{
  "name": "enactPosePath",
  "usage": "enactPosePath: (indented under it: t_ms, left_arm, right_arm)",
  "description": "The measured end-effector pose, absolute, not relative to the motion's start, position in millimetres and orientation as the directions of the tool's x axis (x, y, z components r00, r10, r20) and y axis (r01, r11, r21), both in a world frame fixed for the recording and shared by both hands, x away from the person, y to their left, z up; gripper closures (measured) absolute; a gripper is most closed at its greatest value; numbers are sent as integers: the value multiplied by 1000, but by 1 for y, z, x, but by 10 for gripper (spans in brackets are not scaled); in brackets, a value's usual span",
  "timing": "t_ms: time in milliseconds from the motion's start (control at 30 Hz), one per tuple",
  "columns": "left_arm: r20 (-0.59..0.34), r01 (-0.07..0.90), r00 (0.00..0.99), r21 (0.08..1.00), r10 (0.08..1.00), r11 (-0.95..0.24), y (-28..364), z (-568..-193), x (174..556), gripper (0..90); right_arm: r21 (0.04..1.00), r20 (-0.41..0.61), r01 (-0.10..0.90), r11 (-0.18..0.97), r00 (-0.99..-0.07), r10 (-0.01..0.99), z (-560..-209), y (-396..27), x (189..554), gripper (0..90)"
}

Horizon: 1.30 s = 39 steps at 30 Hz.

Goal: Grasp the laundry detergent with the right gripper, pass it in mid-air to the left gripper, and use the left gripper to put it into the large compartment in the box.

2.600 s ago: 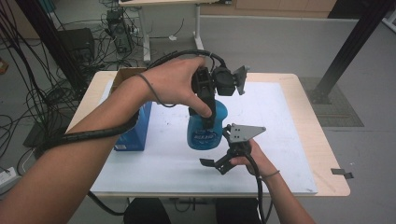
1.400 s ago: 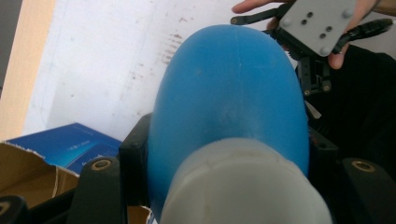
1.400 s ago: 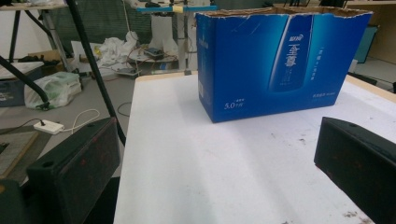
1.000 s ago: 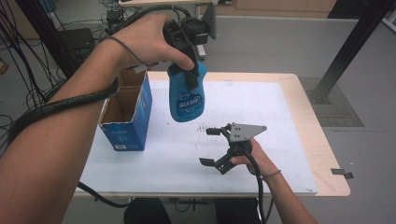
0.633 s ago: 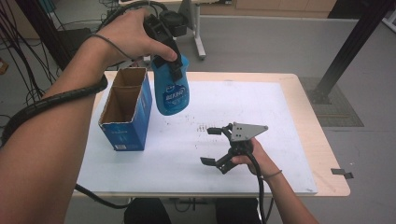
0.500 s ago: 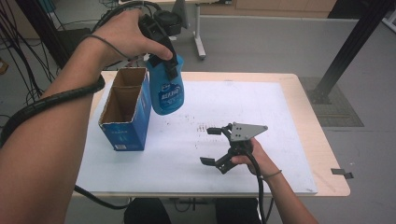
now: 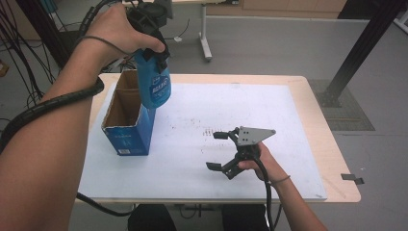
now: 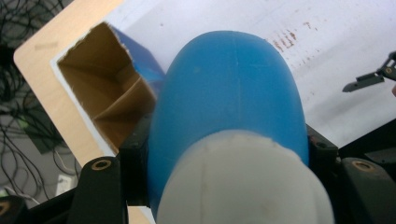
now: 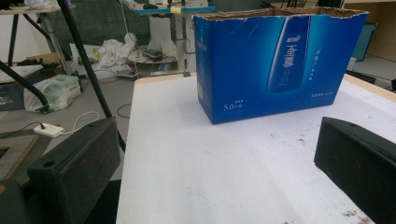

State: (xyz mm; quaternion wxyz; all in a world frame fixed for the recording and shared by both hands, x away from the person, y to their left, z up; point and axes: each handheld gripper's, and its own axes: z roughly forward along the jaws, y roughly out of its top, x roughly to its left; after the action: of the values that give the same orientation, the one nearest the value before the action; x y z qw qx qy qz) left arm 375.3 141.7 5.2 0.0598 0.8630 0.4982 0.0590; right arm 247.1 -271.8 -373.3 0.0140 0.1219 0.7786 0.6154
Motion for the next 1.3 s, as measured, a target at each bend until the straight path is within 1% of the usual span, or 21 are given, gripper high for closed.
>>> enactPosePath:
  t_ms: [33, 67, 133, 233, 267, 300, 467, 500, 533, 667, 733, 867, 900, 933, 1033, 1067, 1300]
  left_arm:
    - [35, 870, 466, 164, 884, -465, 144, 5, 376, 377]
    - [35, 870, 466, 164, 884, -465, 144, 5, 376, 377]
    - [37, 892, 420, 168, 907, -420, 150, 6, 377, 377]
    - [39, 902, 397, 167, 917, -398, 155, 6, 378, 377]
    - [34, 913, 366, 178, 930, -366, 160, 6, 377, 377]
    - [34, 913, 366, 178, 930, -366, 160, 6, 377, 377]
    - [32, 945, 271, 183, 962, -272, 177, 3, 379, 377]
    - [32, 945, 271, 183, 962, -272, 177, 3, 379, 378]
    - [39, 955, 244, 167, 969, -247, 180, 3, 382, 377]
    - [37, 968, 193, 158, 980, -197, 190, -2, 383, 378]
    - [40, 977, 135, 159, 990, -139, 197, -4, 384, 378]
    - [69, 983, 61, 169, 996, -72, 202, -8, 383, 378]
    - [69, 983, 61, 169, 996, -72, 202, -8, 383, 378]
    - [77, 982, 36, 181, 996, -49, 204, -8, 382, 378]
    - [73, 984, 25, 172, 997, -37, 208, -9, 383, 378]
    - [66, 982, 12, 186, 998, -24, 211, -10, 381, 378]
    - [73, 985, 1, 175, 997, -14, 214, -20, 381, 379]
  right_arm:
    - [962, 128, 173, 214, -970, 208, -373, -272, 247, 4]
    - [962, 128, 172, 213, -970, 209, -373, -272, 247, 4]
    - [962, 127, 172, 214, -969, 210, -373, -272, 247, 4]
    - [962, 126, 172, 212, -969, 213, -373, -272, 247, 4]
    - [962, 125, 171, 213, -969, 213, -373, -272, 247, 4]
    - [962, 125, 171, 211, -969, 215, -373, -272, 247, 4]
    - [962, 129, 176, 209, -967, 220, -374, -272, 246, 4]
    - [962, 129, 176, 209, -967, 220, -374, -272, 246, 4]
    - [961, 132, 179, 209, -966, 222, -375, -272, 246, 4]
    - [961, 133, 182, 210, -965, 227, -376, -272, 246, 4]
    - [960, 132, 182, 211, -964, 230, -376, -272, 246, 4]
    - [961, 130, 181, 209, -963, 235, -375, -272, 245, 4]
    - [962, 130, 180, 205, -963, 235, -376, -273, 245, 4]
    - [962, 132, 181, 204, -963, 236, -376, -273, 245, 4]
    - [962, 132, 182, 201, -962, 240, -376, -273, 245, 4]
    - [962, 132, 183, 201, -961, 241, -376, -273, 245, 4]
    - [962, 131, 182, 202, -961, 242, -376, -271, 244, 4]
